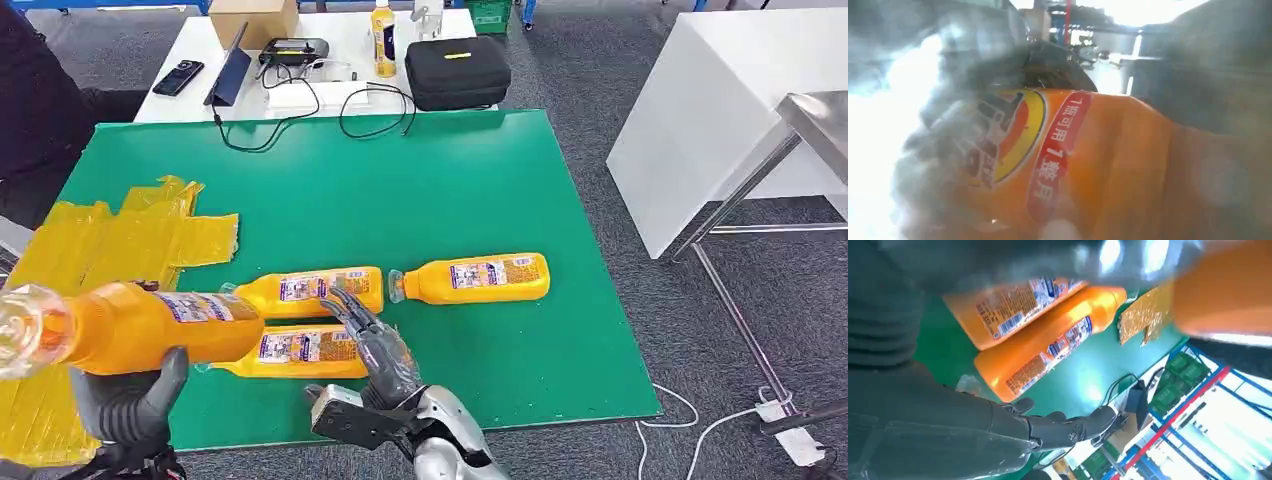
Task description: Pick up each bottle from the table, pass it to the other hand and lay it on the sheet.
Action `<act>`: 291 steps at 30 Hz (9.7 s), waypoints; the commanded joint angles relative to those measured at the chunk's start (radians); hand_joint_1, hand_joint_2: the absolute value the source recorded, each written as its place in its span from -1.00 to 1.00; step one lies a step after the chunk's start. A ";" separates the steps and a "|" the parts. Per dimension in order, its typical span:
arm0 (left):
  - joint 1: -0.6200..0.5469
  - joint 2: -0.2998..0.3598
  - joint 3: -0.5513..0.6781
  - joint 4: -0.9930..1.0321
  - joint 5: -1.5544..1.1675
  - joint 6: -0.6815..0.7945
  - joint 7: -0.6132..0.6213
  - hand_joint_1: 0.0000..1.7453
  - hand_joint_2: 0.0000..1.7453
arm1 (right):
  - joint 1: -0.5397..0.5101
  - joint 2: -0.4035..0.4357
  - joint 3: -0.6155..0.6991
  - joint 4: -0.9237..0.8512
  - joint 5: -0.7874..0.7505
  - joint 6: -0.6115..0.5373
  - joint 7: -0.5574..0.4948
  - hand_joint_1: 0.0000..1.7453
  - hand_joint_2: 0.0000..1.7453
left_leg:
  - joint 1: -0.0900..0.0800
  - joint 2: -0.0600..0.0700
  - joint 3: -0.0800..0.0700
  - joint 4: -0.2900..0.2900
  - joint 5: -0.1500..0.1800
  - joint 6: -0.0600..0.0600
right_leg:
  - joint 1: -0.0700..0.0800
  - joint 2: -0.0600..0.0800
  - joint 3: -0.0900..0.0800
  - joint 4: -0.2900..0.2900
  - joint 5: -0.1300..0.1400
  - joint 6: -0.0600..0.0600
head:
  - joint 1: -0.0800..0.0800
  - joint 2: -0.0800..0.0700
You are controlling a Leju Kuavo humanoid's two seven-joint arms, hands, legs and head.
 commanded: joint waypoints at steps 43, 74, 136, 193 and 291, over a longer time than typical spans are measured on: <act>-0.348 0.426 0.215 0.849 -1.467 0.915 0.399 1.00 1.00 | -0.086 -0.031 0.086 0.094 -0.133 0.044 -0.015 -1.00 -1.00 | 0.003 -0.001 0.003 -0.002 0.002 -0.003 | 0.003 -0.002 0.004 -0.002 0.000 -0.002 | 0.000 0.000; -0.349 0.499 0.120 0.932 -1.475 0.915 0.460 -1.00 -1.00 | -0.102 -0.032 0.104 0.114 -0.155 0.054 -0.007 -1.00 -1.00 | 0.003 0.000 0.002 -0.002 0.002 -0.003 | 0.003 -0.001 0.003 -0.001 0.000 -0.002 | 0.000 0.000; -0.284 0.233 0.217 0.322 -0.091 0.364 0.005 -1.00 -1.00 | -0.442 0.071 0.584 0.726 0.015 0.329 0.669 1.00 1.00 | 0.002 -0.002 0.008 -0.003 0.003 -0.003 | 0.002 -0.005 0.007 -0.002 0.000 -0.002 | 0.000 0.000; -0.122 0.002 0.482 0.471 0.559 -0.519 0.551 -1.00 1.00 | -0.069 0.028 -0.061 0.058 0.060 -0.171 0.089 1.00 1.00 | 0.002 0.001 0.002 -0.003 0.003 -0.004 | 0.003 -0.001 0.001 -0.002 0.001 -0.005 | 0.000 0.000; -0.065 0.089 0.057 0.399 0.492 -0.390 0.335 1.00 1.00 | -0.358 0.071 0.734 0.377 -0.292 -0.114 0.424 1.00 1.00 | 0.003 0.001 0.000 -0.001 0.003 -0.003 | 0.004 -0.001 -0.001 -0.001 0.002 -0.005 | 0.000 0.000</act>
